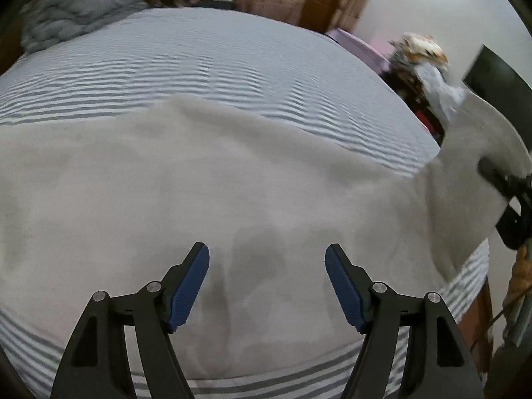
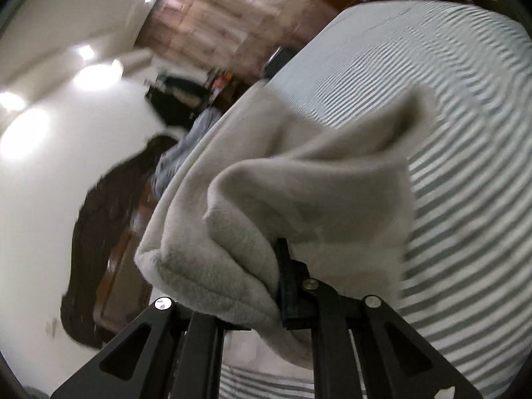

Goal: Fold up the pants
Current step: 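Fold the held leg lengthwise over the other leg with the right gripper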

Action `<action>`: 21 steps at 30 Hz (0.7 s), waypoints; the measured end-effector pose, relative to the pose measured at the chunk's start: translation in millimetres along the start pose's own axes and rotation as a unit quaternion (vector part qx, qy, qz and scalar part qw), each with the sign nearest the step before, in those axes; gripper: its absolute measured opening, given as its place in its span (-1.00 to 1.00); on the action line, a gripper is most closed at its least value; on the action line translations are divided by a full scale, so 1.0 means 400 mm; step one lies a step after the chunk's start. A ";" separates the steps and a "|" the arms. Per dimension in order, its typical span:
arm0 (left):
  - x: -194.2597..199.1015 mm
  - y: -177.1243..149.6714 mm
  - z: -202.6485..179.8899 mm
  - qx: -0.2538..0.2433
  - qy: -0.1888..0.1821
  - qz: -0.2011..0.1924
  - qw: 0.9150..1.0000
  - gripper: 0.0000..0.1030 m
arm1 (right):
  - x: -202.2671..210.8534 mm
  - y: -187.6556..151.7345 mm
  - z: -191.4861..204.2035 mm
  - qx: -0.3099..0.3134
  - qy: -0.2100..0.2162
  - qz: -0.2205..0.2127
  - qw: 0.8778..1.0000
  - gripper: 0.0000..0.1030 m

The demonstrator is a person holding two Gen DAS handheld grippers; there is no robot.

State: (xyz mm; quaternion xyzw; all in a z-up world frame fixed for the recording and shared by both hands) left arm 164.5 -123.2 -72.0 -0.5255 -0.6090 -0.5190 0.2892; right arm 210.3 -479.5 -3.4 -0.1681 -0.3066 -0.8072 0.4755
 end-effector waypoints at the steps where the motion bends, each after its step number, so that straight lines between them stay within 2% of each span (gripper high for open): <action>1: 0.016 -0.003 0.027 0.007 0.007 -0.005 1.000 0.40 | -0.043 -0.004 0.029 0.010 -0.008 0.016 1.000 -0.78; 6: 0.046 -0.025 0.123 0.020 0.020 -0.014 1.000 0.40 | -0.231 -0.046 0.096 0.029 -0.025 0.081 0.996 -0.78; 10: 0.032 -0.043 0.192 0.042 0.002 -0.010 0.999 0.40 | -0.377 -0.101 0.140 0.043 -0.058 0.129 0.989 -0.77; 16: 0.028 -0.063 0.224 0.042 -0.016 -0.030 0.999 0.40 | -0.466 -0.136 0.203 0.051 -0.076 0.157 0.983 -0.77; 21: 0.048 -0.058 0.250 0.061 -0.072 -0.039 0.995 0.40 | -0.504 -0.174 0.224 0.069 -0.087 0.166 0.980 -0.73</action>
Point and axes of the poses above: each gripper's, at about its wrist camera, not at the fingertips, and x roughly against the way its jaws point, z to its left, y to its top, the point moved 1 cm from there along -x, roughly the way its jaws point, and after that the axes turned 15 degrees about z, right-handed, at the moved point
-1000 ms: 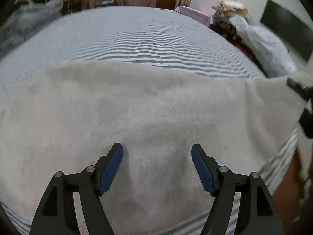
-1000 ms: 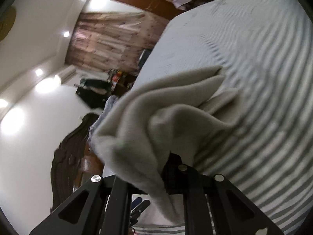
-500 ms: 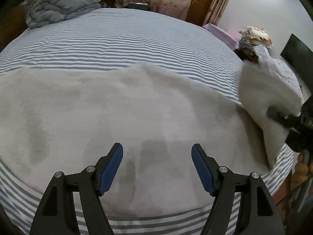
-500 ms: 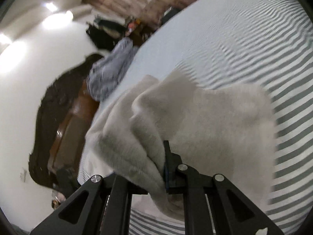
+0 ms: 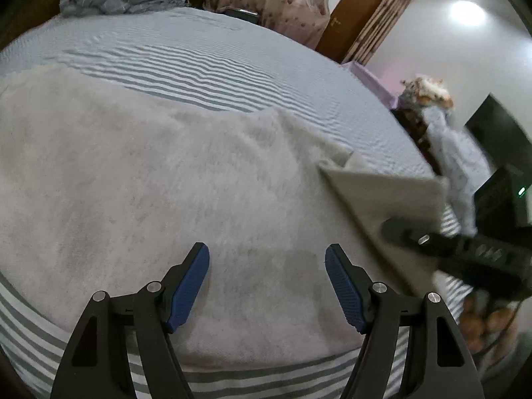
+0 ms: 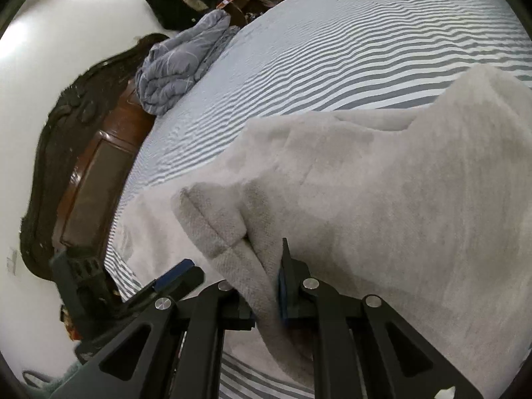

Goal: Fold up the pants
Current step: 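Fold the held leg lengthwise over the other leg with the right gripper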

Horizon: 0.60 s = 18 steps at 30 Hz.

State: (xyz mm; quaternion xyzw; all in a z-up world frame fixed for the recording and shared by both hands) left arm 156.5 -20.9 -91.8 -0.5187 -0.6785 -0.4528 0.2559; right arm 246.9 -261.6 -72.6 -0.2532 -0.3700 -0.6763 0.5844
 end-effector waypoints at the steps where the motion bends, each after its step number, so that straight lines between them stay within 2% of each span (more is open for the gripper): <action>1: 0.003 0.003 0.006 0.007 -0.012 0.001 1.000 0.40 | -0.013 -0.010 0.000 0.000 -0.005 0.003 1.000 -0.68; 3: 0.010 0.006 0.017 0.021 -0.040 0.005 0.999 0.40 | -0.044 -0.025 -0.014 -0.021 -0.011 0.013 1.000 -0.50; 6: 0.021 0.016 0.025 0.028 -0.069 0.007 0.997 0.40 | -0.055 -0.043 -0.021 -0.036 0.000 0.004 0.999 -0.28; 8: 0.024 0.018 0.030 0.031 -0.083 0.008 0.996 0.40 | -0.050 -0.061 -0.009 -0.039 0.009 -0.006 0.999 0.00; 12: 0.024 0.026 0.046 0.045 -0.121 0.017 0.992 0.40 | -0.035 -0.111 0.039 -0.018 -0.001 -0.015 1.000 0.06; 15: 0.027 0.025 0.063 0.055 -0.136 0.018 0.989 0.40 | -0.035 -0.160 0.049 -0.021 0.037 -0.009 0.999 0.06; 18: 0.024 0.024 0.057 0.055 -0.139 0.023 0.988 0.40 | -0.059 -0.199 0.064 -0.018 0.045 0.007 0.999 0.06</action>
Point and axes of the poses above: each gripper's, at about its wrist camera, not at the fingertips, and x roughly against the way its jaws point, z to its left, y to its top, the point moved 1 cm from there along -x, roughly the way its jaws point, and after that the axes turned 15 degrees about z, right-handed, at the moved point
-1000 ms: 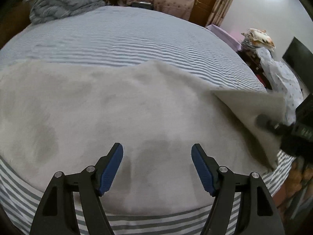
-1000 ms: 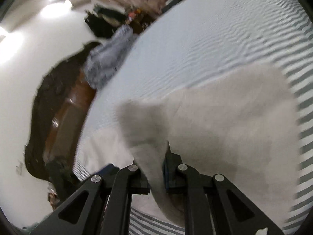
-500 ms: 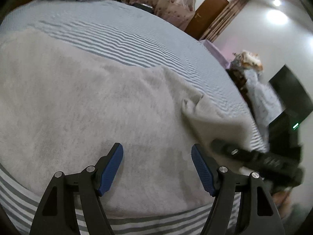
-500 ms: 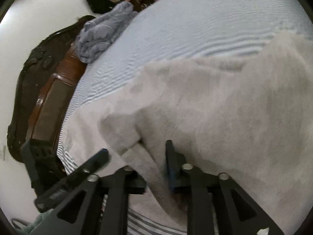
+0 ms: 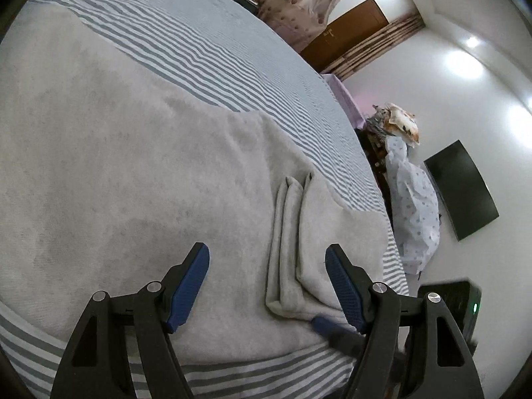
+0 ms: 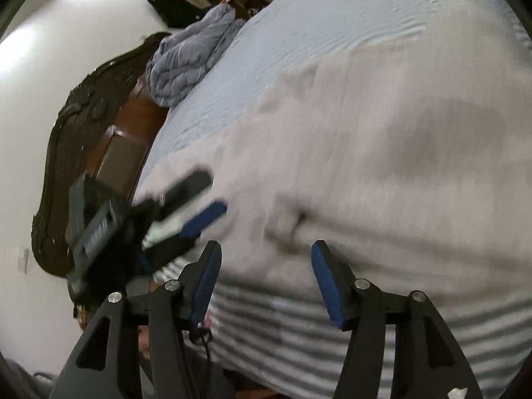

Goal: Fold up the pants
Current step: 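Fold the held leg lengthwise over the other leg with the right gripper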

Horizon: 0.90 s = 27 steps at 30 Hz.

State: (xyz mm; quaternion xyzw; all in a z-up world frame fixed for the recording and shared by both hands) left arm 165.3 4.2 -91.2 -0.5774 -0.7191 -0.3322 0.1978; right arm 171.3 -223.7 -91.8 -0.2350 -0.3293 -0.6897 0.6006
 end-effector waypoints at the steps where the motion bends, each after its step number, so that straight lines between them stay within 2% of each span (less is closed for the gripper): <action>1: -0.005 0.000 -0.003 -0.003 0.002 0.003 1.000 0.40 | -0.015 -0.013 0.000 0.000 0.003 0.006 1.000 0.06; 3: -0.013 -0.007 -0.012 -0.014 0.005 0.011 1.000 0.43 | -0.029 -0.022 -0.003 0.001 -0.004 0.003 1.000 0.06; 5: -0.026 -0.012 -0.025 -0.026 0.012 0.021 0.999 0.44 | -0.029 -0.022 -0.020 -0.011 0.007 -0.004 1.000 0.02; 10: -0.041 -0.019 -0.042 -0.041 0.022 0.031 0.998 0.44 | 0.040 -0.020 -0.100 -0.073 0.013 -0.055 0.996 0.02; 14: -0.035 -0.008 -0.056 -0.034 0.008 0.032 0.999 0.44 | 0.125 -0.048 -0.209 -0.142 0.044 -0.112 0.983 -0.05; 18: -0.050 0.005 -0.091 -0.043 0.014 0.043 0.998 0.44 | 0.184 -0.080 -0.291 -0.185 0.073 -0.159 0.967 -0.07; 21: -0.101 0.014 -0.112 -0.033 0.011 0.079 0.996 0.42 | 0.197 -0.090 -0.309 -0.187 0.084 -0.168 0.964 -0.07; 23: -0.128 0.017 -0.114 -0.020 0.022 0.097 0.995 0.37 | 0.198 -0.089 -0.313 -0.180 0.086 -0.169 0.965 -0.06; 27: -0.135 0.015 -0.129 -0.013 0.031 0.092 0.995 0.12 | 0.201 -0.098 -0.328 -0.150 0.086 -0.163 0.971 -0.08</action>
Point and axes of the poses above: each gripper's, at about its wrist camera, not at the fingertips, and x roughly against the way its jaws point, z to its left, y to its top, the point moved 1 cm from there along -x, roughly the way its jaws point, and after that the axes turned 15 degrees about z, right-handed, at the moved point
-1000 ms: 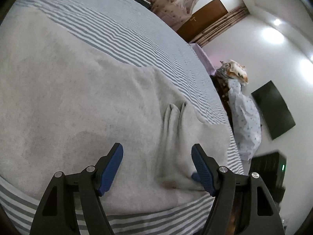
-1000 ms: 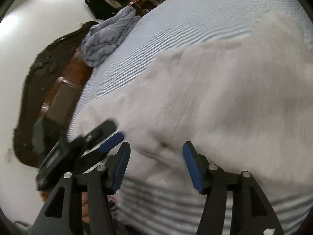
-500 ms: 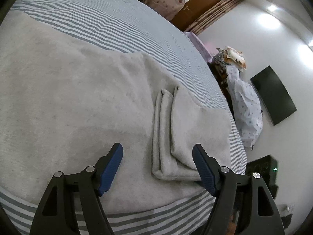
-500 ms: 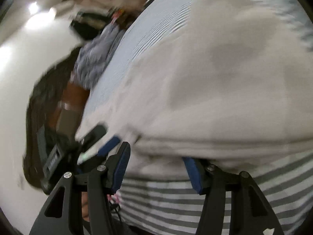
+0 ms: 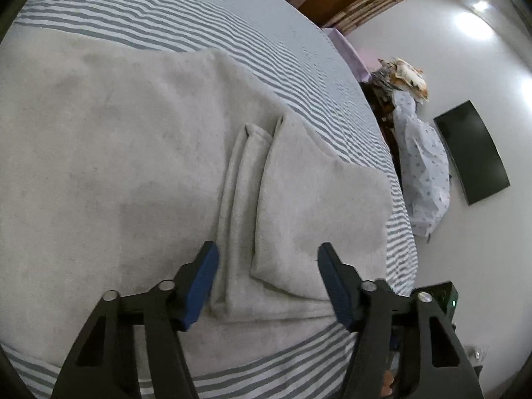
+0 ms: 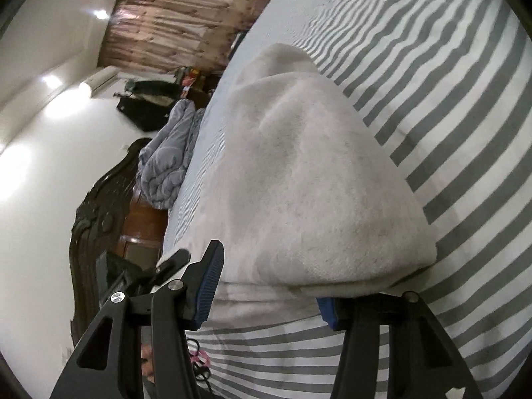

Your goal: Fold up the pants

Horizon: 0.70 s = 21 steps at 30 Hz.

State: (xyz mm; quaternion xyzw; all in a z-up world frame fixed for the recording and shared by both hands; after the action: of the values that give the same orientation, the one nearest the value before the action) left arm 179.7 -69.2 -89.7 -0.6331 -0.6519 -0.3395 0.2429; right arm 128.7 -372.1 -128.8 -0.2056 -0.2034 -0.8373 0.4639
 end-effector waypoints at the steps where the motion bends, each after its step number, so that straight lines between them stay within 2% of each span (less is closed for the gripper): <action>1: 0.004 0.000 -0.007 -0.001 0.003 -0.005 1.000 0.10 | 0.003 0.003 -0.006 0.009 -0.001 0.003 1.000 -0.10; 7: 0.044 -0.011 -0.021 -0.001 0.001 -0.025 1.000 0.04 | -0.002 0.012 -0.025 -0.004 0.029 0.009 1.000 -0.10; 11: 0.007 -0.020 -0.035 -0.007 0.016 0.010 1.000 0.04 | 0.001 0.016 -0.041 -0.017 0.045 0.007 0.999 -0.10; 13: -0.011 -0.019 -0.044 -0.009 0.025 0.012 1.000 0.03 | 0.002 0.013 -0.042 -0.017 0.046 0.007 0.999 -0.10; 16: -0.028 -0.009 -0.053 -0.003 0.021 0.011 1.000 -0.18 | 0.001 0.012 -0.042 -0.017 0.047 0.008 0.999 -0.10; 18: -0.034 0.003 -0.060 0.000 0.010 0.012 1.000 -0.58 | 0.001 0.012 -0.042 -0.020 0.048 0.008 0.999 -0.10; 19: -0.036 0.007 -0.063 0.001 0.011 0.013 1.000 -0.68 | -0.002 0.012 -0.038 -0.020 0.049 0.008 0.999 -0.10; 21: -0.038 0.012 -0.063 0.004 0.022 0.009 1.000 -0.74 | -0.003 0.012 -0.037 -0.022 0.050 0.009 0.998 -0.10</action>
State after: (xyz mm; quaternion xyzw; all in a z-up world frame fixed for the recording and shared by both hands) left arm 182.6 -98.2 -83.9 -0.6304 -0.6421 -0.3482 0.2627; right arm 131.3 -381.3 -141.0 -0.1750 -0.1596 -0.8468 0.4762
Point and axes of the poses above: each gripper's, at about its wrist camera, not at the fingertips, and x roughly against the way its jaws point, z to its left, y to its top, the point moved 1 cm from there along -x, roughly the way its jaws point, and after that the axes turned 15 degrees about z, right-handed, at the moved point
